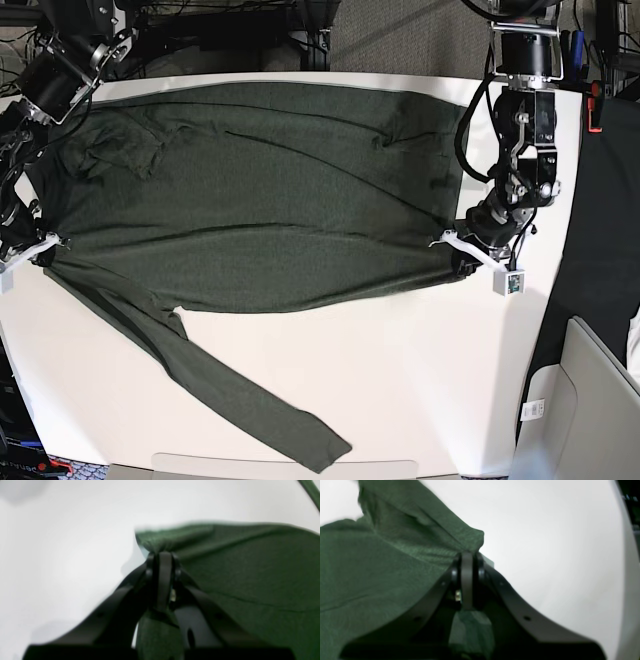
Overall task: Fold the T-shirt properly
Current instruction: 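Lift the hem half with both grippers and fold it over toward the collar, then lower the folded edge and hold it flat with both grippers, then move the right gripper to the hanging sleeve's base and grasp it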
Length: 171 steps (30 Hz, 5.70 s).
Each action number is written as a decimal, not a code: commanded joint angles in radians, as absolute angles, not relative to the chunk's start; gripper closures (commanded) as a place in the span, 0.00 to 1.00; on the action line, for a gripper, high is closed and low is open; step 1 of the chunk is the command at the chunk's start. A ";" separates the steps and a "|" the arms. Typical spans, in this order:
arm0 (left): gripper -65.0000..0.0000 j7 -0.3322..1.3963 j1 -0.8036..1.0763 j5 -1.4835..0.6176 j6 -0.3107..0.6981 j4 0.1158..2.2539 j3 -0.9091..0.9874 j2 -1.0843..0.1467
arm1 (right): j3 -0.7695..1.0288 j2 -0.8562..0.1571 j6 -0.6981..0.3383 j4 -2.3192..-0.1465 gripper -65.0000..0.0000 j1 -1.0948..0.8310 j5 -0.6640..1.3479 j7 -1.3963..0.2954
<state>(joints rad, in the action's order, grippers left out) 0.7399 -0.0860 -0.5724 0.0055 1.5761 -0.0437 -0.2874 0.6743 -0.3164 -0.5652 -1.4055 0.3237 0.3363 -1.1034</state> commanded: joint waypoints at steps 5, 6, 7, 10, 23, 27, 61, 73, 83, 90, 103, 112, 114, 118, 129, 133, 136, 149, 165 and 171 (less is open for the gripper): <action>1.00 0.723 -0.028 -0.575 0.007 1.664 0.033 -0.298 | 0.708 -0.371 -0.567 -1.458 0.99 0.265 0.418 -1.095; 1.00 0.723 -0.016 -0.576 0.007 1.678 0.042 -0.298 | 0.714 -0.378 -0.567 -1.460 0.99 0.252 0.426 -1.095; 1.00 0.723 -0.001 -0.576 0.007 1.693 0.051 -0.298 | 0.722 -0.386 -0.567 -1.460 0.99 0.239 0.438 -1.095; 1.00 0.723 0.030 -0.576 0.007 1.735 0.059 -0.298 | 0.751 -0.386 -0.567 -1.461 0.99 0.203 0.466 -1.095; 1.00 0.725 0.143 -0.576 0.007 1.788 0.061 -0.298 | 0.814 -0.404 -0.567 -1.532 0.99 0.111 0.492 -1.096; 1.00 0.725 0.170 -0.576 0.007 1.802 0.061 -0.298 | 0.816 -0.403 -0.567 -1.560 0.99 0.084 0.493 -1.096; 1.00 0.854 0.326 -0.576 0.008 1.957 0.061 -0.306 | 0.817 -0.404 -0.567 -1.578 0.99 0.007 0.558 -1.138; 1.00 0.987 0.321 -0.573 0.008 1.942 0.050 -0.306 | 0.816 -0.401 -0.567 -1.578 0.99 -0.008 0.558 -1.138; 1.00 0.987 0.321 -0.573 0.008 1.923 0.050 -0.302 | 0.816 -0.398 -0.567 -1.649 0.99 -0.091 0.555 -1.135; 1.00 0.987 0.321 -0.575 0.008 1.925 0.050 -0.300 | 0.819 -0.381 -0.565 -1.639 0.99 -0.087 0.550 -1.130; 1.00 0.987 0.325 -0.576 0.010 1.928 0.050 -0.300 | 0.829 -0.348 -0.564 -1.641 0.99 0.077 0.510 -1.130; 1.00 0.987 0.325 -0.576 0.010 1.928 0.050 -0.300 | 0.799 -0.349 -0.564 -1.618 0.99 0.150 0.507 -1.115; 1.00 0.987 0.325 -0.576 0.010 1.928 0.053 -0.300 | 0.799 -0.349 -0.564 -1.618 0.99 0.124 0.507 -1.113; 1.00 0.987 0.325 -0.576 0.010 1.928 0.054 -0.300 | 0.799 -0.352 -0.564 -1.610 0.98 0.085 0.475 -1.109; 1.00 0.989 0.321 -0.576 0.010 1.929 0.048 -0.289 | 0.851 -0.320 -0.564 -1.652 0.56 0.067 0.420 -1.109; 1.00 0.989 0.325 -0.576 0.010 1.929 0.048 -0.289 | 0.918 -0.297 -0.564 -1.690 0.55 0.065 0.484 -1.110; 1.00 0.989 0.325 -0.576 0.010 1.929 0.048 -0.288 | 0.934 -0.295 -0.565 -1.690 0.55 0.076 0.510 -1.107; 0.91 1.084 0.271 -0.576 0.010 1.948 0.058 -0.291 | 0.771 -0.209 -0.565 -1.550 0.55 0.303 0.363 -1.064; 0.76 1.069 0.234 -0.576 0.010 1.979 0.101 -0.286 | 0.710 -0.202 -0.565 -1.426 0.55 0.364 0.335 -0.935; 0.76 1.063 0.236 -0.576 0.010 1.979 0.104 -0.285 | 0.608 -0.202 -0.565 -1.308 0.55 0.438 0.259 -0.835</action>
<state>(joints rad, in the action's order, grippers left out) 1.0737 0.2432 -0.5713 0.0071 1.9579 0.0998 -0.2768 0.6052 -0.1844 -0.5610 -1.2907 0.4141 0.2474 -0.8570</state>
